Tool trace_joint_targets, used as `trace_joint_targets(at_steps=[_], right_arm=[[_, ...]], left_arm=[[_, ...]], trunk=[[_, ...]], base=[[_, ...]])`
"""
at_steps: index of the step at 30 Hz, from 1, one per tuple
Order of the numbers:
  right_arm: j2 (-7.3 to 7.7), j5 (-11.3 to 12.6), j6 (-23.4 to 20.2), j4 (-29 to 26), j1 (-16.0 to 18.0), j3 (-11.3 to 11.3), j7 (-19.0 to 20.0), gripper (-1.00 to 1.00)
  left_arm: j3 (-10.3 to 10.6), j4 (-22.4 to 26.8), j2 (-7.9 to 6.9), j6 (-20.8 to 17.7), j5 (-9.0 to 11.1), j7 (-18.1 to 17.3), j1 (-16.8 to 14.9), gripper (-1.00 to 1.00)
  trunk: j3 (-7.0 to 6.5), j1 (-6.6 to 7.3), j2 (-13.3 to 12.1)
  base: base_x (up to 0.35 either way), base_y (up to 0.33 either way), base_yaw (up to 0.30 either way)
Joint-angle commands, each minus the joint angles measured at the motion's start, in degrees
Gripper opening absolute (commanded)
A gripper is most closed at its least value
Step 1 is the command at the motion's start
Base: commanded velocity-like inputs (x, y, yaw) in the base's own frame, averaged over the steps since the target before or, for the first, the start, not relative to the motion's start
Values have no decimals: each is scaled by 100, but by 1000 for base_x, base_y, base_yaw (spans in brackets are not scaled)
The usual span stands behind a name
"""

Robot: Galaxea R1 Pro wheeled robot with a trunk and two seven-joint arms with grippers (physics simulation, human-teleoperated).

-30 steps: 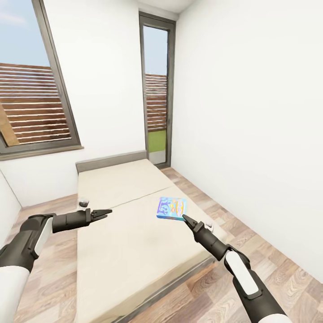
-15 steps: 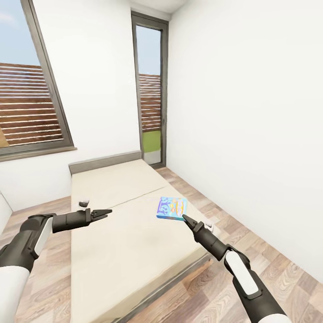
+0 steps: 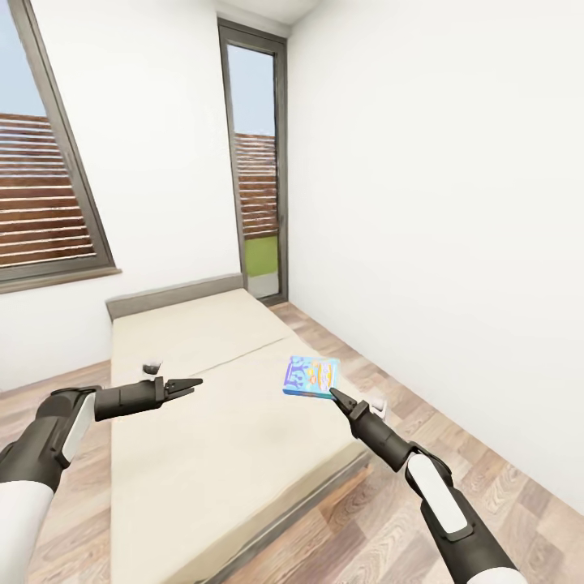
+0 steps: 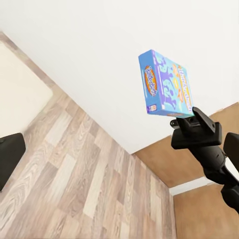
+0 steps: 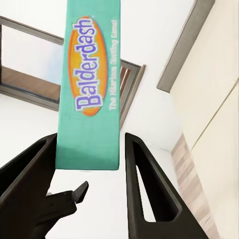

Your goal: Put all the toys in the child's room - the three board games (two on the bed and one on the table), the two jigsaw puzzles on the table, and the tennis ball on the table - inside the toy box on the table in the child's room.

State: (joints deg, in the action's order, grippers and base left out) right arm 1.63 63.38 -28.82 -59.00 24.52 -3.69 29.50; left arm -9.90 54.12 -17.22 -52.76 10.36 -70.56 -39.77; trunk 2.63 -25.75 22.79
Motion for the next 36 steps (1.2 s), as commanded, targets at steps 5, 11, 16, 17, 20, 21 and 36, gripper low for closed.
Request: trace_joint_targets(at_steps=[5,11,16,17,20,21,36], right_arm=[[5,52,-28,2,8,-9,-2,-100],[4,52,-28,2,8,-9,1,-100],[4,52,-28,2,7,-9,-2,-100],[4,52,-28,2,6,-9,-3,-100],[4,52,-28,2,4,-9,-1,-100],[4,52,-28,2,5,-9,-2,-100],[4,52,-28,2,7,-9,1,-100]], left_arm=[[-1,1,-1,-42,14,-3,-3,100],[-3,1,-5,-45,10,-2,-4,100],[-3,2,-8,-47,10,-7,-3,100],[-3,2,-8,-48,10,-5,-3,100],[-3,0,-9,-50,10,-3,-3,100],[-3,0,-9,-50,11,-3,-3,100],[-7,-6,-14,-46,18,-11,-3,100]], trunk=[[13,-4,13],[13,-4,13],[13,-4,13],[13,-4,13],[13,-4,13],[13,-4,13],[13,-4,13]], base=[[0,-201,-251],[14,-258,-276],[81,-109,-279],[95,-33,-279],[95,-16,-280],[89,-9,-280],[16,-1,-280]])
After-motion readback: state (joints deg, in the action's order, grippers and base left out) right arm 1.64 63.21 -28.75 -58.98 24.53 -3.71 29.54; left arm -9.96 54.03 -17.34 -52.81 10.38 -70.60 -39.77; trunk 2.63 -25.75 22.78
